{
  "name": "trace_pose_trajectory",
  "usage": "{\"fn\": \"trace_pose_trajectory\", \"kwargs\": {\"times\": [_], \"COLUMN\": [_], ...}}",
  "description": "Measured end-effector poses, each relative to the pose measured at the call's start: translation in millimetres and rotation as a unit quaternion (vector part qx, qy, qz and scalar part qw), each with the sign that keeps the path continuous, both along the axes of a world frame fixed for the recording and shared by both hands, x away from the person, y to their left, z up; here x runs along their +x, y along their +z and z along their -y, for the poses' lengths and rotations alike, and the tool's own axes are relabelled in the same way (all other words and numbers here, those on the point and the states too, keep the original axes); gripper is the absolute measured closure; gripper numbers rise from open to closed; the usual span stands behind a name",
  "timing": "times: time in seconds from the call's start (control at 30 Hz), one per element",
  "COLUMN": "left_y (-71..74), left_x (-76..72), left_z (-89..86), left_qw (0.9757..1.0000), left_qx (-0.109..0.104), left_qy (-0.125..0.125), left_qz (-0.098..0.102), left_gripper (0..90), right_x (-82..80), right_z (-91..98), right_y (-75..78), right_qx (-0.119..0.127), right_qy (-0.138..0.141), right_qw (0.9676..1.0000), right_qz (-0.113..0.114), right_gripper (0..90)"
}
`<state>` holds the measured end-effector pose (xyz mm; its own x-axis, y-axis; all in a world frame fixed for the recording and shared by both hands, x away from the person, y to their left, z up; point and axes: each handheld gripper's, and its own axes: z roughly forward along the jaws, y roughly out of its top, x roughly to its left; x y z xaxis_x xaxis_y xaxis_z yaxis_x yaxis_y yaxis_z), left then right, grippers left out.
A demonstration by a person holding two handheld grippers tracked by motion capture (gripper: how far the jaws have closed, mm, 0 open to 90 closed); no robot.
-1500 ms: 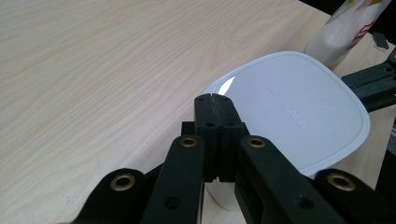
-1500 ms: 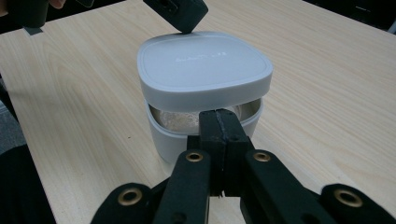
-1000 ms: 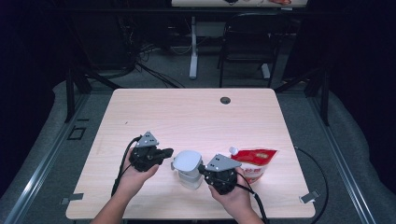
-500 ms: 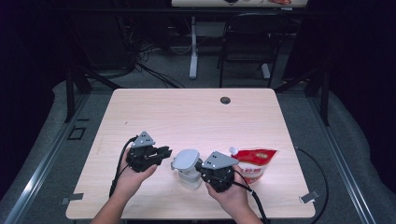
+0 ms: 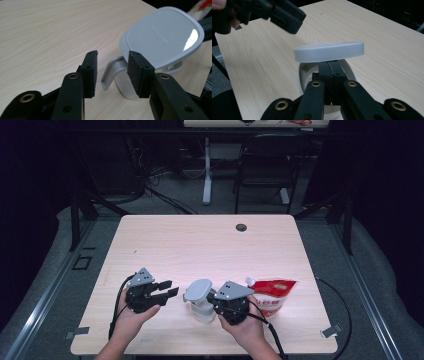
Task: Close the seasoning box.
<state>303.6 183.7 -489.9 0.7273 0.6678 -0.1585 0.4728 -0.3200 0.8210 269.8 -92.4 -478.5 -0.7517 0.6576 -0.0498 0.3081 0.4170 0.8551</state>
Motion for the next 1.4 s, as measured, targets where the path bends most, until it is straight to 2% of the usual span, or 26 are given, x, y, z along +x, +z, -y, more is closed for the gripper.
{"fn": "trace_pose_trajectory", "kwargs": {"times": [0.1, 0.27, 0.3, 0.47, 0.57, 0.73, 0.83, 0.93, 1.0, 1.2, 1.27, 1.4], "left_y": [-4.3, -5.1, -5.0, -5.8, -8.0, -8.5, -10.4, -11.0, -11.1, -11.2, -10.8, -9.9], "left_x": [-4.5, -12.1, -13.3, -16.0, -16.6, -18.6, -19.8, -21.4, -22.5, -26.1, -27.4, -28.6], "left_z": [1.2, 2.4, 3.7, 8.4, 10.6, 13.4, 17.4, 21.4, 23.4, 29.3, 31.5, 32.4], "left_qw": [1.0, 0.9998, 0.9998, 0.9996, 0.9996, 0.9994, 0.9991, 0.9988, 0.9988, 0.9983, 0.9979, 0.9979], "left_qx": [0.002, -0.014, -0.012, -0.006, 0.001, -0.003, 0.002, 0.007, 0.003, 0.004, 0.005, 0.005], "left_qy": [-0.003, -0.013, -0.014, -0.014, -0.018, -0.03, -0.037, -0.042, -0.041, -0.036, -0.037, -0.032], "left_qz": [0.001, 0.008, 0.013, 0.022, 0.021, 0.019, 0.021, 0.023, 0.028, 0.046, 0.054, 0.056], "left_gripper": [57.9, 54.2, 51.4, 48.8, 47.2, 44.1, 43.8, 44.7, 45.7, 56.1, 56.9, 61.1], "right_x": [0.9, 0.9, 0.5, 0.0, 1.0, 1.4, 0.3, 0.3, 0.5, 0.4, 0.3, 0.3], "right_z": [-0.7, -2.0, -2.7, -3.6, -3.9, -5.9, -7.2, -8.5, -8.9, -9.7, -9.6, -9.5], "right_y": [1.4, 2.2, 3.7, 6.1, 6.2, 7.5, 10.3, 11.9, 12.4, 11.5, 11.5, 11.2], "right_qx": [-0.001, 0.004, 0.007, 0.009, 0.01, 0.017, 0.014, 0.017, 0.018, 0.015, 0.016, 0.016], "right_qy": [-0.001, -0.002, -0.002, -0.001, -0.003, -0.001, -0.001, 0.001, 0.001, 0.001, 0.001, 0.001], "right_qw": [1.0, 1.0, 1.0, 0.9999, 0.9999, 0.9998, 0.9998, 0.9997, 0.9997, 0.9997, 0.9997, 0.9997], "right_qz": [-0.001, 0.002, 0.004, 0.008, 0.008, 0.009, 0.013, 0.016, 0.017, 0.018, 0.018, 0.018], "right_gripper": [90.0, 90.0, 90.0, 90.0, 90.0, 90.0, 90.0, 90.0, 90.0, 90.0, 90.0, 90.0]}}
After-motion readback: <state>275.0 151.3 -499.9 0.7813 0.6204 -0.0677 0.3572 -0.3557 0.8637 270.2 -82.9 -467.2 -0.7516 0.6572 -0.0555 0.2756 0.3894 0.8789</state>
